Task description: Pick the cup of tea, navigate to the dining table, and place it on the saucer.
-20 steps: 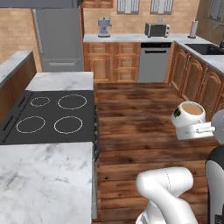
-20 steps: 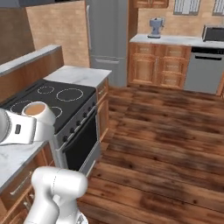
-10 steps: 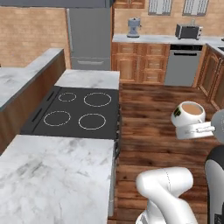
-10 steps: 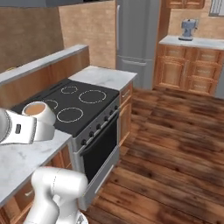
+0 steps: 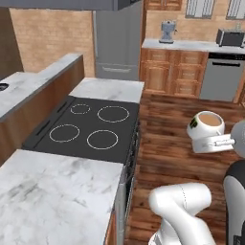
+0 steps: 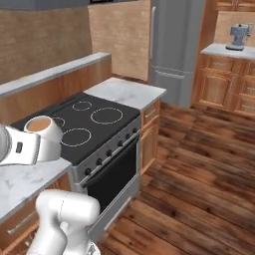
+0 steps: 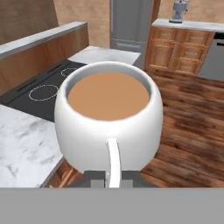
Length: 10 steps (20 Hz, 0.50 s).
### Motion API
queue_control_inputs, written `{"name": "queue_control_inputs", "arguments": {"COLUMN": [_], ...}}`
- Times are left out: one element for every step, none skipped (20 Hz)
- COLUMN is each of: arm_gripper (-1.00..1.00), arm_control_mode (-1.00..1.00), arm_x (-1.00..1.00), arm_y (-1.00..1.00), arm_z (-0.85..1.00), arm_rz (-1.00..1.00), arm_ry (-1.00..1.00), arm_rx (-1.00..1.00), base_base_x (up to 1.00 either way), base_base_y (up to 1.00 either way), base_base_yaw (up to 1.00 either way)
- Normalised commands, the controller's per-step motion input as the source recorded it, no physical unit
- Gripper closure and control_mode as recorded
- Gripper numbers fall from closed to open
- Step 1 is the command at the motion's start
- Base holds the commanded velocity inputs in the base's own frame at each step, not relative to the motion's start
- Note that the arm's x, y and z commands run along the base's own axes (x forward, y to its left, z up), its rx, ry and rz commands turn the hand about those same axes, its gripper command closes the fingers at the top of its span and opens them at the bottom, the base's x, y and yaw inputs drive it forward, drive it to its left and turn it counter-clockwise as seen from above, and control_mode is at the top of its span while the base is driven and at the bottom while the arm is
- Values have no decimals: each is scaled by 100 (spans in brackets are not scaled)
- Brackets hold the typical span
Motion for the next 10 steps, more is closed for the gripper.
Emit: {"name": "queue_control_inputs", "arguments": {"arm_gripper": [100, 100, 100, 100, 100, 100, 100, 100, 100, 100], "arm_control_mode": [100, 100, 100, 100, 100, 100, 100, 100, 100, 100], "arm_x": [0, 0, 0, 0, 0, 0, 0, 0, 0, 0], "arm_y": [0, 0, 0, 0, 0, 0, 0, 0, 0, 0], "arm_z": [0, 0, 0, 0, 0, 0, 0, 0, 0, 0], "arm_rz": [0, 0, 0, 0, 0, 0, 0, 0, 0, 0], "arm_ry": [0, 0, 0, 0, 0, 0, 0, 0, 0, 0], "arm_rx": [0, 0, 0, 0, 0, 0, 0, 0, 0, 0], "base_base_x": [62, 62, 61, 61, 62, 62, 60, 60, 63, 62], "base_base_y": [-78, -77, -77, -76, -76, -76, -77, -78, -79, -81], "base_base_yaw": [22, 21, 21, 21, 22, 22, 20, 20, 19, 20]}}
